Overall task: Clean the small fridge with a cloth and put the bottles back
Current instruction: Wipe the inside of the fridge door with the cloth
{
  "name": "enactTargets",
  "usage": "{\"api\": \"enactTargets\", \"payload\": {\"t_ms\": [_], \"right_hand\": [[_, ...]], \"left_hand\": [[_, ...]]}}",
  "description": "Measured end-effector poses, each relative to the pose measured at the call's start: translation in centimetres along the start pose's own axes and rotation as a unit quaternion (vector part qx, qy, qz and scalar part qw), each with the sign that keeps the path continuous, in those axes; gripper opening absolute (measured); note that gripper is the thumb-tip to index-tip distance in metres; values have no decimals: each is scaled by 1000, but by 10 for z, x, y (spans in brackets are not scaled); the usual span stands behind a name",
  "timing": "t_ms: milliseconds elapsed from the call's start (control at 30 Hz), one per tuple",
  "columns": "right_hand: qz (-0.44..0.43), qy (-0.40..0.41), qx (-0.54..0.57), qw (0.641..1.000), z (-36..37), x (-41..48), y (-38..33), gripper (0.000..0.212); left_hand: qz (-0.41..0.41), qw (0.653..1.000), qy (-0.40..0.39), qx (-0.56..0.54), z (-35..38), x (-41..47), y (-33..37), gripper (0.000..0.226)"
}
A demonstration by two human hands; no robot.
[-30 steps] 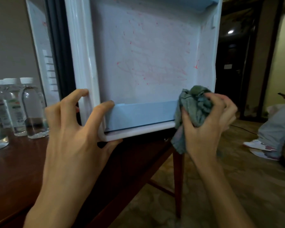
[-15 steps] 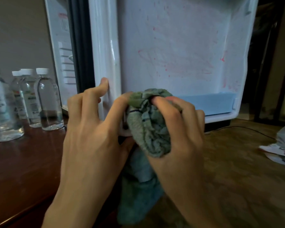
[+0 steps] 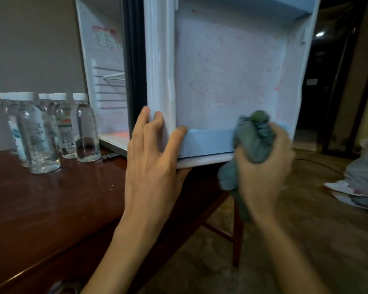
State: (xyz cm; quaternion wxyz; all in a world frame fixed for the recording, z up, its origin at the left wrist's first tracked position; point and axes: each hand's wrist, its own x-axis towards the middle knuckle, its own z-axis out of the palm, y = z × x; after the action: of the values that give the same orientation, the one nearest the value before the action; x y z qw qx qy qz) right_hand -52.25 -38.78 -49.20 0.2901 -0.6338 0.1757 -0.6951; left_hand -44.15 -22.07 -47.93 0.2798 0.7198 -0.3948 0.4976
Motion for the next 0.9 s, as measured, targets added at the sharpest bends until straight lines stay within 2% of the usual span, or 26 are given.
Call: {"api": "enactTargets", "payload": {"t_ms": [67,133,233,300,400,467,700,900], "right_hand": [[-84,-53,-30,995,8,-27,-27,61],[-189,-100,-77,974,14,-43,-45,55],[-254,-132,-122,951,12,-34,-39,56],[-241,-137,-145,950,1,-20,-21,62],[-127,-118,-168,971,-28,16,18,66],[-67,-114,-195,972,-45,41,36,68],[-96,-149,-248,952,-59,63,46,67],[-60,-232,-200,950,-77,79,36,49]], "left_hand": [[-4,1000,-2,-10,-1,0,0,61],[-8,1000,2,-17,-2,0,1,55],[-2,1000,-6,6,-4,2,-1,55],[5,1000,-12,15,-6,2,-2,59],[5,1000,-20,14,-7,1,-1,64],[7,1000,-22,17,-8,2,-1,67],[9,999,-26,20,-12,2,2,68],[8,1000,-18,10,-10,3,0,64]]}}
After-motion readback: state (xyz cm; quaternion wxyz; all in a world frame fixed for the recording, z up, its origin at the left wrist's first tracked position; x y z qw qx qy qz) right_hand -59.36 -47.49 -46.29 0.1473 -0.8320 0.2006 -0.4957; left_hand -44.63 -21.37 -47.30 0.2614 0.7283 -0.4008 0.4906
